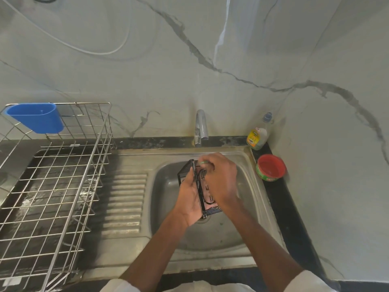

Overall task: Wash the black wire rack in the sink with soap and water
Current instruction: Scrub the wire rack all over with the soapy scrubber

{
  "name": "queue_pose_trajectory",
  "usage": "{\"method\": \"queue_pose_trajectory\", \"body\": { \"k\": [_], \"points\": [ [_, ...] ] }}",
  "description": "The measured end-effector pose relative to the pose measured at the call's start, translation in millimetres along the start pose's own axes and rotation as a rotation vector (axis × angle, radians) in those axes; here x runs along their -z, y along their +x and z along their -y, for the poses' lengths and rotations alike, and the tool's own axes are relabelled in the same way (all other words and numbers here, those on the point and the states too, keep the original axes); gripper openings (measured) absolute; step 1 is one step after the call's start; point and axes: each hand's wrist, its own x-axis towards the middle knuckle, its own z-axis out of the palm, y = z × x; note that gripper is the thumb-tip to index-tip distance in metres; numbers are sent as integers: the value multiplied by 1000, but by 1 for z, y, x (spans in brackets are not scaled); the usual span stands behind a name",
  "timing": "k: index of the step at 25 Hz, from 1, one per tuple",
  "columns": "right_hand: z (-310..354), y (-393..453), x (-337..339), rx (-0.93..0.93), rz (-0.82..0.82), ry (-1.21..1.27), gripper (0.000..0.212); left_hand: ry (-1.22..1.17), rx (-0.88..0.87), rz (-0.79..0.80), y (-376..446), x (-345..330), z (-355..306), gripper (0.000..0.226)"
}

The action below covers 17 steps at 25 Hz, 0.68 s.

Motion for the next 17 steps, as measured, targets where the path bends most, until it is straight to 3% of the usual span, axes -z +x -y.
{"method": "queue_pose_trajectory", "body": {
  "k": [3, 7, 10, 14, 17],
  "points": [
    [-1, -6, -3, 60, 25, -62, 30, -12, 0, -38, -1, -1, 0, 58],
    [-8, -1, 2, -122, -94, -51, 26, -9, -44, -35, -2, -2, -3, 61],
    [-6, 0, 2, -84, -39, -14, 23, -4, -58, -29, -4, -3, -2, 58],
    [-17, 13, 23, -434, -207, 446, 18, 4, -73, -18, -2, 2, -7, 50],
    [-16, 13, 30, -574, -78, 707, 16, 1, -49, -22, 1, 0, -4, 53]
  ]
}}
